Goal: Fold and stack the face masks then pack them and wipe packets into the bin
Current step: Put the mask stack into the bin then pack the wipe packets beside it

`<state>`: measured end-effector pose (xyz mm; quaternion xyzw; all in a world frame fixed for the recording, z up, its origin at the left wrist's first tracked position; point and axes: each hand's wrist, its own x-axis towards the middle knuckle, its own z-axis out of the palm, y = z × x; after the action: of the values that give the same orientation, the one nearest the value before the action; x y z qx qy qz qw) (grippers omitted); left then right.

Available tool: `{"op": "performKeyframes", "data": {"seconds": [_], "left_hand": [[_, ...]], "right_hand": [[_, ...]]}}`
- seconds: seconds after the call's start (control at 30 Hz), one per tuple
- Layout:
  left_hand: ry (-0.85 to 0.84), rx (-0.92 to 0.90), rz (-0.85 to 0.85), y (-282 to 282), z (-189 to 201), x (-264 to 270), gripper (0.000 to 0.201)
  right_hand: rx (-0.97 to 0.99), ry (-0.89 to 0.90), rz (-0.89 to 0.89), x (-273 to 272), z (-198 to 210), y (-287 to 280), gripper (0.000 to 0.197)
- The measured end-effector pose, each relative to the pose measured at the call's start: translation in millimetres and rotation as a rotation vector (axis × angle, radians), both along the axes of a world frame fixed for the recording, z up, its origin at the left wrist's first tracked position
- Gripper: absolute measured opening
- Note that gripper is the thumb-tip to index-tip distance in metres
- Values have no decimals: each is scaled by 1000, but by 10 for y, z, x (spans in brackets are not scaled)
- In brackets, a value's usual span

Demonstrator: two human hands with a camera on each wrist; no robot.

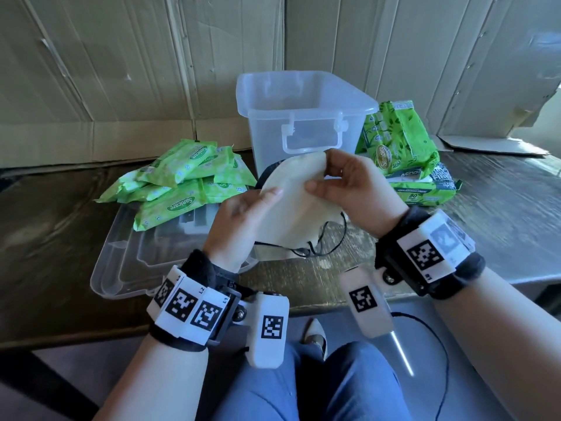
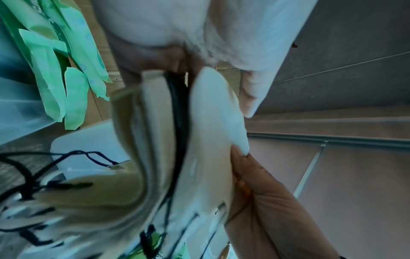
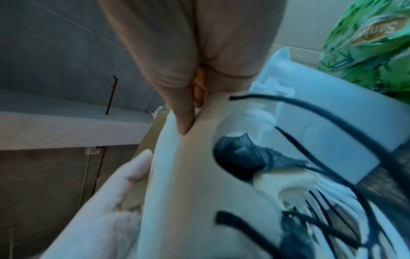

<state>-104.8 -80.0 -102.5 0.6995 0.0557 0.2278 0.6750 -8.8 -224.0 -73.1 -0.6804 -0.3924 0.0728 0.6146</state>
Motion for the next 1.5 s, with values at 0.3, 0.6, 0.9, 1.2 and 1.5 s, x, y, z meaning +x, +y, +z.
{"op": "performKeyframes", "data": {"seconds": [0.3, 0.6, 0.9, 1.2, 1.5], "left_hand": [[20, 32, 38, 34, 3, -30, 9], [7, -26, -3, -30, 51, -39, 33], [-17, 144, 93, -32, -62, 31, 23], [-136, 93, 86, -20, 12, 44, 70], [-144, 164, 69, 25, -40, 91, 49]], "right_hand": [[-545, -377, -124, 51, -123, -63, 7], [-41, -18, 76, 52, 32, -77, 38], [-195, -161, -194, 45, -71, 128, 43], [-33, -244, -288, 55, -29, 131, 34], [-61, -236, -79, 50, -96, 106, 25]]}}
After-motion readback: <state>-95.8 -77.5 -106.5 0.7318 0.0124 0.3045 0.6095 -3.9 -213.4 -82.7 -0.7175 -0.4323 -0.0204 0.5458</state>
